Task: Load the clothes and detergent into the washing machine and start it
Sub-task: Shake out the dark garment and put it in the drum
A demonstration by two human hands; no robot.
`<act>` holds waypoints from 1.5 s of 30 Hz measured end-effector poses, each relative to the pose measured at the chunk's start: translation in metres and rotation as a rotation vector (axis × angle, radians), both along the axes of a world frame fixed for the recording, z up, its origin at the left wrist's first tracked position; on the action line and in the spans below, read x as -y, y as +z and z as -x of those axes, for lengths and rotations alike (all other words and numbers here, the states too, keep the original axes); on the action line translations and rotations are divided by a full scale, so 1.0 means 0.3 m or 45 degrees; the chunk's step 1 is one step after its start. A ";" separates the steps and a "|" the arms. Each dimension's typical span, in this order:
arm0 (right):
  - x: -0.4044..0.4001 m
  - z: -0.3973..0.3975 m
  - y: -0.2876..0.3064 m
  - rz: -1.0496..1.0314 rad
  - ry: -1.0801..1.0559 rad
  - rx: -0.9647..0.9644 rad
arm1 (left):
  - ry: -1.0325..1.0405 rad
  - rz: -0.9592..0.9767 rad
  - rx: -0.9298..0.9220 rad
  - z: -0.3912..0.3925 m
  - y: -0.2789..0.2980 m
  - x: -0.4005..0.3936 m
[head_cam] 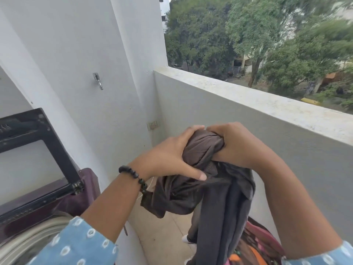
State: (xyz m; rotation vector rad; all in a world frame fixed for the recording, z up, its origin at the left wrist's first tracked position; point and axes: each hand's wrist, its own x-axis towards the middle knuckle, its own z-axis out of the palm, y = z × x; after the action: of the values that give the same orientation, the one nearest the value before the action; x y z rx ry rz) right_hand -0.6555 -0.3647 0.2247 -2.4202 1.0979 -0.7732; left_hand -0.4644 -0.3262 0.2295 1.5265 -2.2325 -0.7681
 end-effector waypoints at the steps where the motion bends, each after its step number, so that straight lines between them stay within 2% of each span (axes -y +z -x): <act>1: 0.001 0.008 -0.002 -0.019 0.005 0.083 | 0.035 0.038 -0.061 0.006 -0.005 0.004; 4: 0.000 0.031 -0.035 -0.222 0.086 0.423 | 0.087 0.135 -0.324 0.021 -0.011 0.011; 7: -0.007 0.059 -0.095 -0.582 0.238 0.798 | 0.060 0.172 -0.598 0.031 0.008 0.014; 10: -0.008 0.104 -0.175 -0.849 0.426 1.000 | 0.040 0.234 -0.735 0.030 0.025 0.019; 13: -0.028 0.122 -0.261 -0.991 0.511 0.957 | 0.074 0.302 -0.908 0.017 0.053 0.025; 16: -0.066 0.084 -0.327 -1.085 0.439 0.800 | 0.151 0.355 -1.131 0.021 0.082 0.028; 20: -0.102 0.015 -0.348 -1.060 0.355 0.667 | 0.208 0.394 -1.296 0.047 0.088 0.017; 24: -0.126 -0.048 -0.367 -0.873 0.026 0.987 | 0.329 0.380 -1.384 0.058 0.062 -0.012; 27: -0.121 -0.042 -0.382 -0.794 -0.050 1.195 | 0.408 0.341 -1.391 0.036 0.029 -0.050; 31: -0.096 -0.010 -0.375 -0.799 -0.118 1.410 | 0.320 0.016 -1.310 -0.029 -0.048 -0.127; 36: -0.084 -0.005 -0.327 -0.771 -0.004 1.446 | 0.328 -0.298 -1.033 -0.092 -0.197 -0.187; 38: -0.082 0.008 -0.311 -0.749 0.044 1.367 | 0.294 -0.370 -0.939 -0.126 -0.212 -0.199; 41: -0.071 0.047 -0.292 -0.681 0.053 1.105 | 0.282 -0.412 -0.820 -0.174 -0.190 -0.213; 45: -0.069 0.054 -0.244 -0.466 0.056 0.501 | 0.353 -0.133 -0.427 -0.143 -0.102 -0.225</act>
State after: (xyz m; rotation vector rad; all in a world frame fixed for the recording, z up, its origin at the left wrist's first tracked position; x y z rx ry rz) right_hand -0.6715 -0.3441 0.1515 -1.8826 0.9300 -0.8965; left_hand -0.4214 -0.2587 0.1990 1.5761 -1.7223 -0.9822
